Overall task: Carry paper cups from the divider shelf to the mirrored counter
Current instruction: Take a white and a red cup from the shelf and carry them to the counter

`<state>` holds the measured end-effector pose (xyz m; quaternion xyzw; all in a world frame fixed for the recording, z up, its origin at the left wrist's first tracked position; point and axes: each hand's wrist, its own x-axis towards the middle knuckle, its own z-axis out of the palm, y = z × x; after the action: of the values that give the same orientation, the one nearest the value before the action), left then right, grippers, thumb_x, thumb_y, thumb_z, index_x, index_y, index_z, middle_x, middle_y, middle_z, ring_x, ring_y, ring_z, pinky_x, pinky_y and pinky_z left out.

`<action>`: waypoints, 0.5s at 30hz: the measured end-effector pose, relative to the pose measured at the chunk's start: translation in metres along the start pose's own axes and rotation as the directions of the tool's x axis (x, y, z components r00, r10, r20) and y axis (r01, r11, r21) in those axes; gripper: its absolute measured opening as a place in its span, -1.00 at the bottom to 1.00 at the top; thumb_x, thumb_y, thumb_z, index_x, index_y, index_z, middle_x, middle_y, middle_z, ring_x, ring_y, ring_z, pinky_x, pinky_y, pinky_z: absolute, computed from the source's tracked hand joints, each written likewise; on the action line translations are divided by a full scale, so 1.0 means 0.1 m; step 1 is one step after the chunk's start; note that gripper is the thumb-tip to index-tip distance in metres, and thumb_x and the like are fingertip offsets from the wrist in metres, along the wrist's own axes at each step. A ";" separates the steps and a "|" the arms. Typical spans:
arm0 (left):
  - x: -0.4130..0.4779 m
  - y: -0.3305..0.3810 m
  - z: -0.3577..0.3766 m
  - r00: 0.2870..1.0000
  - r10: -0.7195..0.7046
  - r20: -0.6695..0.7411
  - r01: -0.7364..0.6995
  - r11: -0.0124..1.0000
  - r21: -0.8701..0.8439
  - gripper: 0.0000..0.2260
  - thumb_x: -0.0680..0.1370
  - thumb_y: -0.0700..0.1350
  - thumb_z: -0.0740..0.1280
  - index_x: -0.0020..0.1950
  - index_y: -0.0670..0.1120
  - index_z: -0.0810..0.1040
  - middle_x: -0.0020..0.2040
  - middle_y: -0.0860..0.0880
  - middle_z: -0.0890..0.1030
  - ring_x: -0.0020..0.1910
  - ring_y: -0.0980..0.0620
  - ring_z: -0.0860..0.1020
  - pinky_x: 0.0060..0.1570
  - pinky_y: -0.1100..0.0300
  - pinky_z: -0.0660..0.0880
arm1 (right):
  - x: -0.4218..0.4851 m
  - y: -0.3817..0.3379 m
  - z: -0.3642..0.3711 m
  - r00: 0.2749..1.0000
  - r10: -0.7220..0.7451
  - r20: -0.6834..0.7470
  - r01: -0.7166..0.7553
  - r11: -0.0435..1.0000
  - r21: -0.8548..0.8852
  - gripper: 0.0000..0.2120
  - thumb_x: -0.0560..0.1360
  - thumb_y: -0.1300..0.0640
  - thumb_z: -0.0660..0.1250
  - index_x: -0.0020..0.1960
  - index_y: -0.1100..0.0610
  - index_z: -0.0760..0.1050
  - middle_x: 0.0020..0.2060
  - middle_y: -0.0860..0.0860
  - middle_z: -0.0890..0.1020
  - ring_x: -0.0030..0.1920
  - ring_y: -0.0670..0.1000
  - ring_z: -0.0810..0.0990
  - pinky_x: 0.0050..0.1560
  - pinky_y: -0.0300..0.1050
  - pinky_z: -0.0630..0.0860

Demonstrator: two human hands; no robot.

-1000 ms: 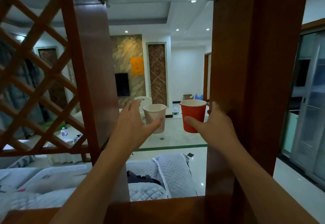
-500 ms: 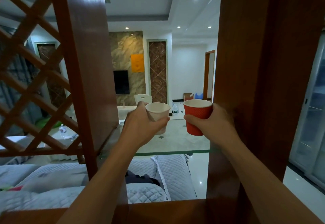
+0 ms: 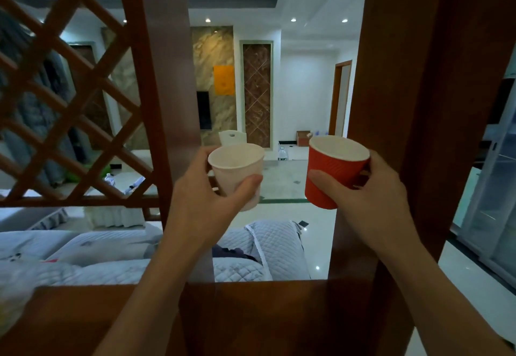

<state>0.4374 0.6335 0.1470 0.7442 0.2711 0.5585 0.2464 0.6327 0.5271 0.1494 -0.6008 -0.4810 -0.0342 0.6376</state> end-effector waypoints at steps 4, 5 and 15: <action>-0.32 -0.10 -0.11 0.999 -0.033 0.004 0.034 0.999 -0.040 -0.33 0.23 0.35 0.44 0.24 0.08 0.44 0.12 0.14 0.58 0.07 0.14 0.57 -0.14 0.35 0.56 | -0.33 0.02 -0.02 1.000 0.028 -0.011 -0.028 1.000 -0.008 -0.28 0.14 -0.32 0.39 0.24 -0.21 0.26 -0.04 -0.43 0.37 -0.12 -0.36 0.44 -0.31 -0.63 0.32; -0.40 -0.13 -0.13 0.999 -0.048 0.005 0.048 0.998 -0.040 -0.33 0.24 0.35 0.45 0.24 0.08 0.44 0.13 0.15 0.58 0.07 0.13 0.57 -0.14 0.36 0.55 | -0.40 0.04 -0.03 0.999 0.037 -0.021 -0.037 0.999 -0.007 -0.28 0.14 -0.33 0.39 0.24 -0.22 0.26 -0.03 -0.44 0.38 -0.13 -0.38 0.45 -0.31 -0.64 0.31; -1.12 -0.38 -0.56 0.987 -0.158 0.025 0.156 0.984 0.086 -0.44 0.23 0.36 0.40 0.19 0.29 0.39 0.08 0.40 0.51 0.07 0.34 0.50 -0.19 0.41 0.52 | -1.05 0.21 0.25 0.990 0.107 0.092 -0.102 0.993 -0.056 -0.34 0.18 -0.31 0.43 0.22 -0.19 0.35 0.04 -0.31 0.50 -0.01 -0.30 0.50 -0.22 -0.55 0.40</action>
<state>0.3532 0.5891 0.0572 0.7390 0.3480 0.5136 0.2627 0.5754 0.4968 0.0610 -0.6423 -0.4775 0.0157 0.5994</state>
